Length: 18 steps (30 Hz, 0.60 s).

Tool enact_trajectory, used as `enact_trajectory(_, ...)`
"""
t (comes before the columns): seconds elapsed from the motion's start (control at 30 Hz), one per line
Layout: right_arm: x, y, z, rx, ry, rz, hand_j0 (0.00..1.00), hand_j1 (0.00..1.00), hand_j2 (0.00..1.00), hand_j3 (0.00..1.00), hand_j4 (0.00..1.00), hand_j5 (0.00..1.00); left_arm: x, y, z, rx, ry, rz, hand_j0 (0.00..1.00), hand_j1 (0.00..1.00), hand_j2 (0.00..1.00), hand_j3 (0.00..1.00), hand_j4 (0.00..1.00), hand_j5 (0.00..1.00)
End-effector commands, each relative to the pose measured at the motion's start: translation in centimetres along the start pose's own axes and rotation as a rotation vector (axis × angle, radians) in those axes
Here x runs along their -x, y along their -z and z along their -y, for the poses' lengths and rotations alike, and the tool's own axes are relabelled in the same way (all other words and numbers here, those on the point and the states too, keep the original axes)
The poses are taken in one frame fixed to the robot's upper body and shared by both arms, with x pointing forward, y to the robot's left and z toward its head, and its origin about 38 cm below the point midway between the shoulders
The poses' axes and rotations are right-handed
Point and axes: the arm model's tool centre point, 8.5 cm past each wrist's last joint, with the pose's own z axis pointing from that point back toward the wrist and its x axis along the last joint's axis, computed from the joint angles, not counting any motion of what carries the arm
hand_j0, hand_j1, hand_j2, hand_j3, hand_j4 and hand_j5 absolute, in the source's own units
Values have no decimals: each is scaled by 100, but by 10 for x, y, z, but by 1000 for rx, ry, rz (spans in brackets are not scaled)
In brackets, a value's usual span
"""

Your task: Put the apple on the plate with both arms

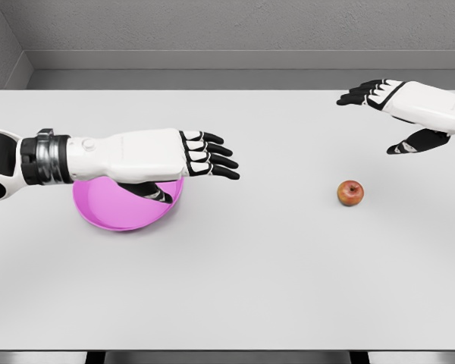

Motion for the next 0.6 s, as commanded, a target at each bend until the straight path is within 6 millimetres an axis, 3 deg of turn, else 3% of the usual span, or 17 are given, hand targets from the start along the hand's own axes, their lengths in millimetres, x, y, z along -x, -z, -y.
enact_trajectory(0.0,0,0,0,5,7,0,100,100,100,100,100,100,0,0,-1,-5,-5,-1,100,100,100,100,100,100)
enact_trajectory(0.17,1,-1,12,23,-12,-4,100,100,100,100,100,100,0,0,0,-6,-7,0,100,100,100,100,100,100)
enact_trajectory(0.33,2,-3,7,19,-2,-8,100,100,100,100,100,100,0,0,0,-4,-6,0,100,100,100,100,100,100)
enact_trajectory(0.57,12,-19,-52,-75,121,-52,100,100,100,100,100,100,0,0,0,-4,-8,0,100,100,100,100,100,100)
